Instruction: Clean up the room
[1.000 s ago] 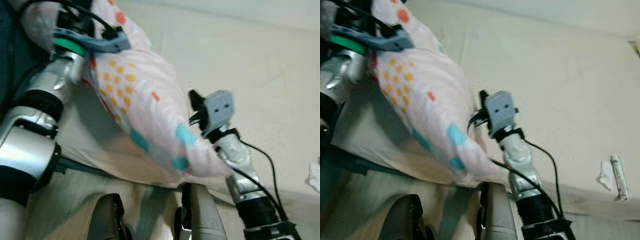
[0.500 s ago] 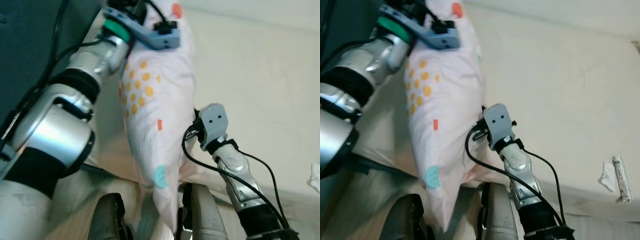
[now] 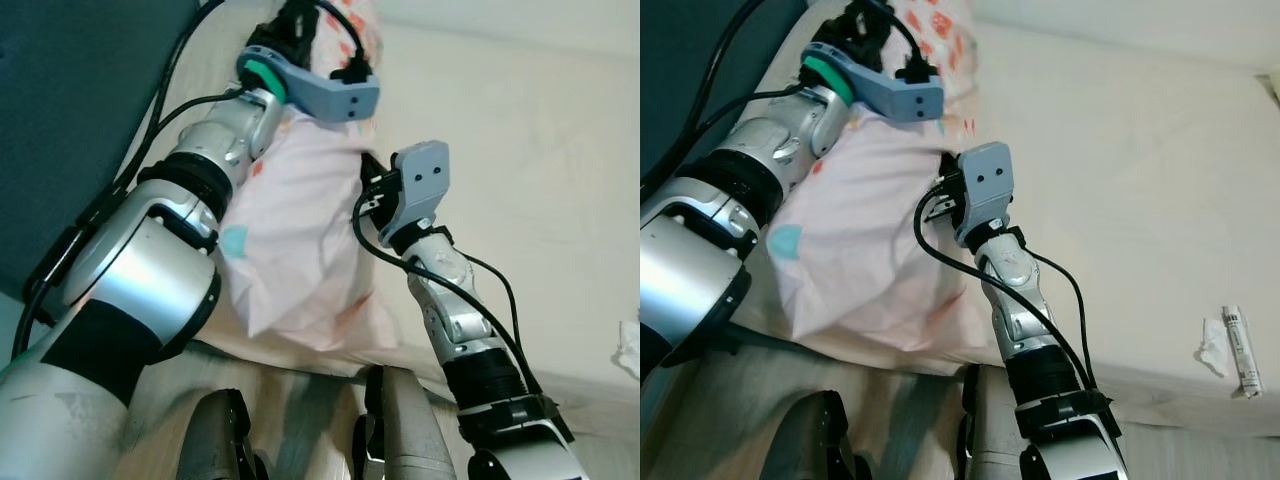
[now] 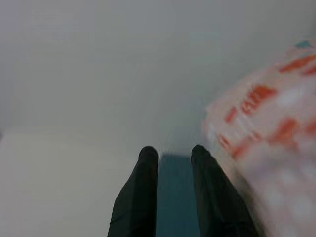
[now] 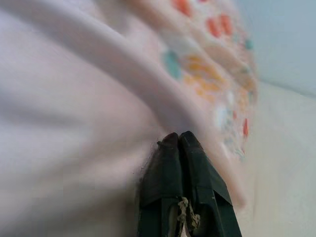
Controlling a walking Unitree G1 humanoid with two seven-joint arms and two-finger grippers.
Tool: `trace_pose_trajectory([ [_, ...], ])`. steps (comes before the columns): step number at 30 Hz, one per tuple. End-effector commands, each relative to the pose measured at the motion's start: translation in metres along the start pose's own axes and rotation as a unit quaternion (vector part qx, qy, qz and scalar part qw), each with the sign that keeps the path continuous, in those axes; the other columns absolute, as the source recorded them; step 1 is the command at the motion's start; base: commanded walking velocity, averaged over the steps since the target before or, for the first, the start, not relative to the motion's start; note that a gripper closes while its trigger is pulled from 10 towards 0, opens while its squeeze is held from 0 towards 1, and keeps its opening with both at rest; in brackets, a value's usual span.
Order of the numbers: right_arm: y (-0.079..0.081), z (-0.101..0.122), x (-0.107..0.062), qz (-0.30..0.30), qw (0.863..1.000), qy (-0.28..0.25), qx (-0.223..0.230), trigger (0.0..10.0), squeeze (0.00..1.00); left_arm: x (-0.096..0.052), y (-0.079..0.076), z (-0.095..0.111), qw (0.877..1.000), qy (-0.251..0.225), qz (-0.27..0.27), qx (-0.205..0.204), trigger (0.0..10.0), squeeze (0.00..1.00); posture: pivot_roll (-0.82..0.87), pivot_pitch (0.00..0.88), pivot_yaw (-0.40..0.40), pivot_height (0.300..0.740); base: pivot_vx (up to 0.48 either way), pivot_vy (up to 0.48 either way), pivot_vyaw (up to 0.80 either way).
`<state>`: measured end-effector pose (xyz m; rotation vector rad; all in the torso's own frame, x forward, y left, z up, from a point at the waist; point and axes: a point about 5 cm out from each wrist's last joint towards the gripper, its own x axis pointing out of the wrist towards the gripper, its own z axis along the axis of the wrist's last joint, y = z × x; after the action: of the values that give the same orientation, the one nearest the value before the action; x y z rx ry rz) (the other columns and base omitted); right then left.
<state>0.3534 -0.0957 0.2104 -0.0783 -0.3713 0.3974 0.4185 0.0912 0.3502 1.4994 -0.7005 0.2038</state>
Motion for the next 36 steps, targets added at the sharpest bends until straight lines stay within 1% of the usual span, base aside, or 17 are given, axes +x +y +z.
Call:
trace_pose_trajectory([
  [1, -0.004, -0.012, -0.009, -0.007, 1.000, 0.018, 0.010, 10.0, 0.00, -0.007, -0.006, -0.019, 0.999, 0.045, -0.014, -0.025, 10.0, 0.00, -0.01, 0.176, 0.062, 0.585, 0.000, 0.000, 0.00],
  [13, -0.004, -0.034, -0.032, -0.014, 0.998, 0.050, 0.025, 10.0, 0.00, -0.032, 0.057, -0.112, 0.945, 0.176, 0.246, -0.124, 10.0, 0.00, 0.01, 0.187, 0.051, 0.585, 0.000, 0.000, 0.00],
  [16, 0.001, -0.037, -0.035, -0.006, 0.998, 0.052, 0.026, 10.0, 0.00, -0.041, 0.032, -0.114, 0.932, 0.196, 0.173, -0.253, 10.0, 0.00, 0.02, 0.184, 0.047, 0.585, 0.000, 0.000, 0.00],
  [18, 0.003, -0.039, -0.038, -0.002, 0.998, 0.054, 0.024, 10.0, 0.00, -0.051, -0.005, -0.104, 0.900, 0.202, 0.068, -0.380, 10.0, 0.00, 0.02, 0.182, 0.045, 0.585, 0.000, 0.000, 0.00],
  [21, -0.002, -0.043, -0.047, -0.009, 0.998, 0.065, 0.017, 10.0, 0.00, -0.101, -0.063, -0.055, 0.792, 0.197, -0.105, -0.568, 10.0, 0.00, 0.03, 0.182, 0.048, 0.585, 0.000, 0.000, 0.00],
  [22, -0.004, -0.045, -0.051, -0.013, 0.997, 0.070, 0.014, 10.0, 0.00, -0.116, -0.067, -0.040, 0.775, 0.176, -0.138, -0.591, 10.0, 0.00, 0.03, 0.182, 0.048, 0.585, 0.000, 0.000, 0.00],
  [23, -0.007, -0.047, -0.055, -0.018, 0.997, 0.075, 0.014, 10.0, 0.00, -0.107, -0.094, -0.076, 0.799, 0.214, -0.133, -0.547, 10.0, 0.00, 0.03, 0.181, 0.046, 0.585, 0.000, 0.000, 0.00],
  [26, -0.009, -0.049, -0.058, -0.022, 0.997, 0.079, 0.014, 10.0, 0.00, -0.117, -0.089, -0.069, 0.788, 0.215, -0.123, -0.563, 10.0, 0.00, 0.03, 0.180, 0.047, 0.585, 0.000, 0.000, 0.00],
  [27, -0.012, -0.051, -0.061, -0.026, 0.996, 0.082, 0.013, 10.0, 0.00, -0.130, -0.085, -0.055, 0.749, 0.223, -0.117, -0.613, 10.0, 0.00, 0.03, 0.180, 0.047, 0.585, 0.000, 0.000, 0.00],
  [28, -0.012, -0.051, -0.061, -0.026, 0.996, 0.082, 0.013, 10.0, 0.00, -0.130, -0.085, -0.055, 0.749, 0.223, -0.117, -0.613, 10.0, 0.00, 0.03, 0.180, 0.047, 0.585, 0.000, 0.000, 0.00],
  [29, -0.013, -0.052, -0.064, -0.028, 0.996, 0.084, 0.013, 10.0, 0.00, -0.144, -0.077, -0.036, 0.700, 0.229, -0.119, -0.666, 10.0, 0.00, 0.03, 0.178, 0.057, 0.585, 0.000, 0.000, 0.00],
  [30, -0.013, -0.052, -0.064, -0.028, 0.996, 0.084, 0.013, 10.0, 0.00, -0.144, -0.077, -0.036, 0.700, 0.229, -0.119, -0.666, 10.0, 0.00, 0.03, 0.178, 0.057, 0.585, 0.000, 0.000, 0.00],
  [31, -0.014, -0.053, -0.067, -0.031, 0.996, 0.086, 0.011, 10.0, 0.00, -0.159, -0.065, -0.016, 0.644, 0.225, -0.131, -0.719, 10.0, 0.00, 0.03, 0.178, 0.056, 0.585, 0.000, 0.000, 0.00],
  [32, -0.015, -0.053, -0.069, -0.034, 0.995, 0.088, 0.010, 10.0, 0.00, -0.166, -0.060, -0.021, 0.616, 0.231, -0.117, -0.743, 10.0, 0.29, 0.03, 0.180, 0.057, 0.585, 0.000, 0.000, 0.00],
  [34, -0.015, -0.053, -0.069, -0.034, 0.995, 0.088, 0.010, 10.0, 0.00, -0.166, -0.060, -0.021, 0.616, 0.231, -0.117, -0.743, 10.0, 0.29, 0.03, 0.180, 0.057, 0.585, 0.000, 0.000, 0.00],
  [35, -0.016, -0.054, -0.070, -0.038, 0.995, 0.090, 0.012, 10.0, 0.00, -0.148, -0.088, -0.123, 0.644, 0.307, -0.047, -0.700, 10.0, 1.00, 0.04, 0.183, 0.058, 0.585, 0.000, 0.000, 0.00],
  [36, -0.016, -0.056, -0.071, -0.038, 0.995, 0.092, 0.013, 10.0, 0.00, -0.157, -0.075, -0.117, 0.640, 0.268, -0.052, -0.718, 10.0, 1.00, 0.04, 0.185, 0.060, 0.585, 0.000, 0.000, 0.00],
])
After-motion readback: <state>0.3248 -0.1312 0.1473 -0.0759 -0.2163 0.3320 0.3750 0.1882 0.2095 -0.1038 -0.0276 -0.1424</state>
